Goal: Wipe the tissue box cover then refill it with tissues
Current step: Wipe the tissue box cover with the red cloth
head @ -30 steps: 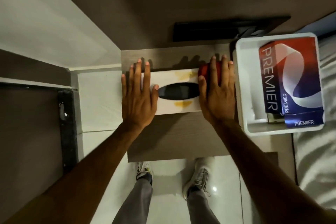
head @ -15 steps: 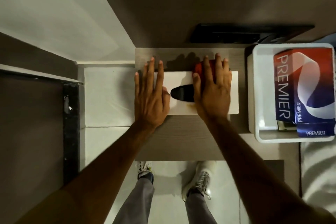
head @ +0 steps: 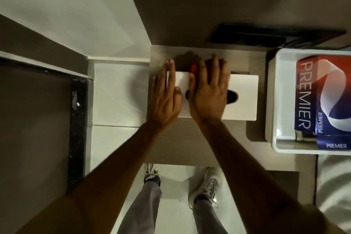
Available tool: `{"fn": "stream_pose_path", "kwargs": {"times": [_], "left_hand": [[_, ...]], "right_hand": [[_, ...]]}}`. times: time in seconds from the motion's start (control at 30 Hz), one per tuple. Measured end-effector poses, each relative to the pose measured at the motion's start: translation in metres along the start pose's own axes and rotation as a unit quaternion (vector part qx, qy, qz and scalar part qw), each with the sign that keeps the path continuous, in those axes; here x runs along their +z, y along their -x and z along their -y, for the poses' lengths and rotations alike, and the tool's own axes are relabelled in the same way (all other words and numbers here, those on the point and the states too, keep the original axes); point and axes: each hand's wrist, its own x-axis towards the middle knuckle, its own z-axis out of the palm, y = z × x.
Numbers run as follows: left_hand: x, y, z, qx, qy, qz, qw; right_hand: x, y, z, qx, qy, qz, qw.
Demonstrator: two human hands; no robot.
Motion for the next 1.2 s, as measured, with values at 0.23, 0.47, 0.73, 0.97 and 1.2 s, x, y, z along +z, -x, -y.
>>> {"fn": "stream_pose_path", "kwargs": {"times": [0.23, 0.47, 0.73, 0.97, 1.2], "left_hand": [[-0.005, 0.005, 0.005, 0.015, 0.072, 0.015, 0.997], [-0.001, 0.005, 0.005, -0.010, 0.106, 0.009, 0.994], [-0.006, 0.002, 0.016, -0.165, 0.182, 0.051, 0.968], [-0.006, 0.004, 0.013, -0.108, 0.123, 0.021, 0.986], [-0.003, 0.004, 0.014, -0.099, 0.090, 0.008, 0.991]], "right_hand": [[-0.014, 0.000, -0.057, -0.112, 0.011, 0.059, 0.992], [-0.011, 0.000, -0.011, -0.096, -0.028, 0.075, 0.992], [-0.028, 0.023, -0.019, -0.172, -0.036, 0.142, 0.974], [-0.034, 0.048, -0.021, -0.254, 0.041, 0.151, 0.954], [-0.028, 0.054, -0.012, -0.053, -0.039, 0.177, 0.982]]}}
